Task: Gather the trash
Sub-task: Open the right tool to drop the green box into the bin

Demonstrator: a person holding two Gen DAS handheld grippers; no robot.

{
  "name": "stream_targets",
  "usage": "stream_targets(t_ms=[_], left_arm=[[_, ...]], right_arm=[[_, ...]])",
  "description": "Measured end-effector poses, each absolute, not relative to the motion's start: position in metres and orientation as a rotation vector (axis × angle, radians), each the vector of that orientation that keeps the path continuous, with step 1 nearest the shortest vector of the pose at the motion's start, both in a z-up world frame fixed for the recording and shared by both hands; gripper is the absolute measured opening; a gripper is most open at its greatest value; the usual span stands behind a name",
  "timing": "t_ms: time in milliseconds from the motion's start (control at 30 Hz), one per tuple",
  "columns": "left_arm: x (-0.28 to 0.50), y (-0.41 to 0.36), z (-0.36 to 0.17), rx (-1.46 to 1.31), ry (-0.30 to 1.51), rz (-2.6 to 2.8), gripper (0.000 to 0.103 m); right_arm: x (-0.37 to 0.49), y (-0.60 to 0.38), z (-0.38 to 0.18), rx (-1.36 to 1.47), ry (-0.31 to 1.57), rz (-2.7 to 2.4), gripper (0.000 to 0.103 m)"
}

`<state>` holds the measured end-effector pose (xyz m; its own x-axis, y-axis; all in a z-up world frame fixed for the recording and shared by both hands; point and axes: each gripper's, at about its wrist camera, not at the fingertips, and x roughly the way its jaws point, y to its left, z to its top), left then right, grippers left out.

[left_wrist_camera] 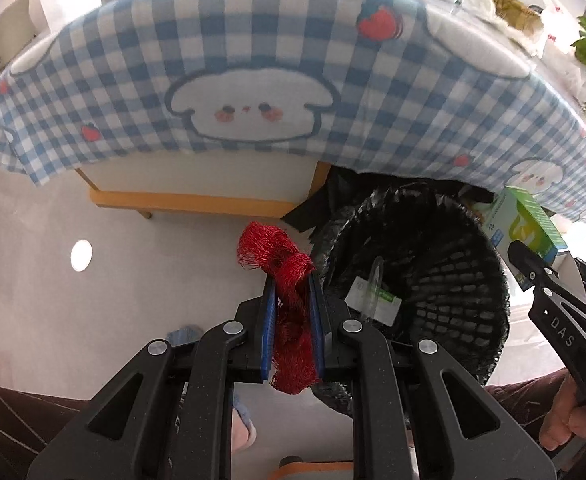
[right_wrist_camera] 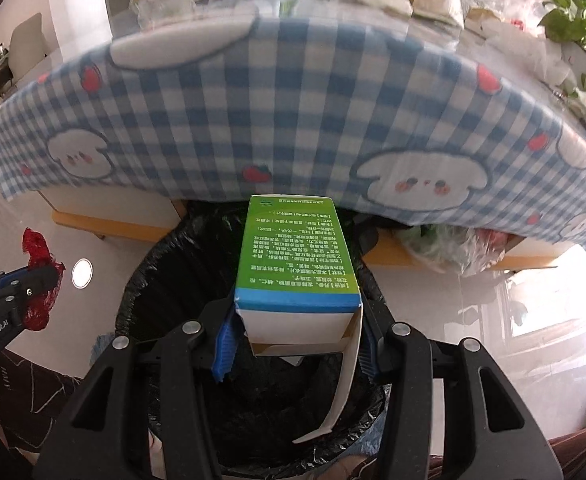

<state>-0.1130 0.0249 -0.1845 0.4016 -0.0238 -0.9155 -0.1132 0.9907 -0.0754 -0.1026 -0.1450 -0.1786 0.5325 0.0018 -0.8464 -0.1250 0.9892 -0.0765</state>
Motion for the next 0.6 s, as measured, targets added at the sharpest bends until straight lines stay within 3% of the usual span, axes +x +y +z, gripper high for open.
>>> stream_targets(t_ms=[433,600], left_arm=[[-0.113,0.034,-0.198,-0.154,1.172,0.069,0.014],[-0.114,0.038,-0.197,-0.167,1.182,0.087,0.014]], right_arm=[[-0.100,-0.123,-0.195,-0.177,1.034,0.110,0.047],[-0.100,-0.117,-0.191,-0.192,1.006,0.099,0.075]])
